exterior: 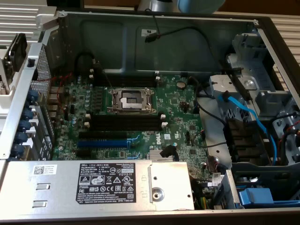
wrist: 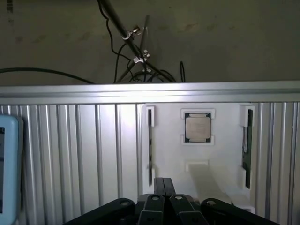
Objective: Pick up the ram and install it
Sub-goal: 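Pick up the ram and move it above insertion slot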
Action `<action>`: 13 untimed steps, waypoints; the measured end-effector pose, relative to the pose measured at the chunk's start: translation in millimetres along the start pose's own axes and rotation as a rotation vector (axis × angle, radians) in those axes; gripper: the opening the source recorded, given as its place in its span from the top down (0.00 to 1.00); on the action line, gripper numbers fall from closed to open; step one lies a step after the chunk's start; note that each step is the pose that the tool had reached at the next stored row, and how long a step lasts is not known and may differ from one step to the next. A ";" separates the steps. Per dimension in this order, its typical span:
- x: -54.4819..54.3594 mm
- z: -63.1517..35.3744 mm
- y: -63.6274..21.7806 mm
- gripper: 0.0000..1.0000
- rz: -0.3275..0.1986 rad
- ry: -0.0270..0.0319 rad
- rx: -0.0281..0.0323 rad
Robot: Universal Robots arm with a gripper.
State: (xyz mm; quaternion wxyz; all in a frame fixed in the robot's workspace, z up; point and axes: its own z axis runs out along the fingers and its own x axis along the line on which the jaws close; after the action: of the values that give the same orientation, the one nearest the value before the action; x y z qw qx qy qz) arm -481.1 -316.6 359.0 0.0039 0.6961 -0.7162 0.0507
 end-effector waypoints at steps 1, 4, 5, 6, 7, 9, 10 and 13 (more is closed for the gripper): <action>0.8 2.0 0.1 0.89 0.000 -0.0015 -0.0002; 2.3 7.6 0.5 0.89 0.000 -0.0056 -0.0004; 2.6 9.3 0.6 0.89 0.001 -0.0074 -0.0005; 2.9 10.9 0.7 0.89 0.001 -0.0106 -0.0005; 3.1 11.8 0.7 0.89 0.001 -0.0139 -0.0005; 3.1 12.0 0.8 0.89 0.001 -0.0177 -0.0009; 3.4 12.0 0.7 0.89 0.001 -0.0191 -0.0010; 4.1 12.2 0.7 0.89 0.001 -0.0223 -0.0009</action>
State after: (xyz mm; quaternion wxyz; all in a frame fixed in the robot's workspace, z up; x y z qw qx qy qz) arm -481.2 -321.6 347.1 -0.0038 0.6961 -0.7167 0.0426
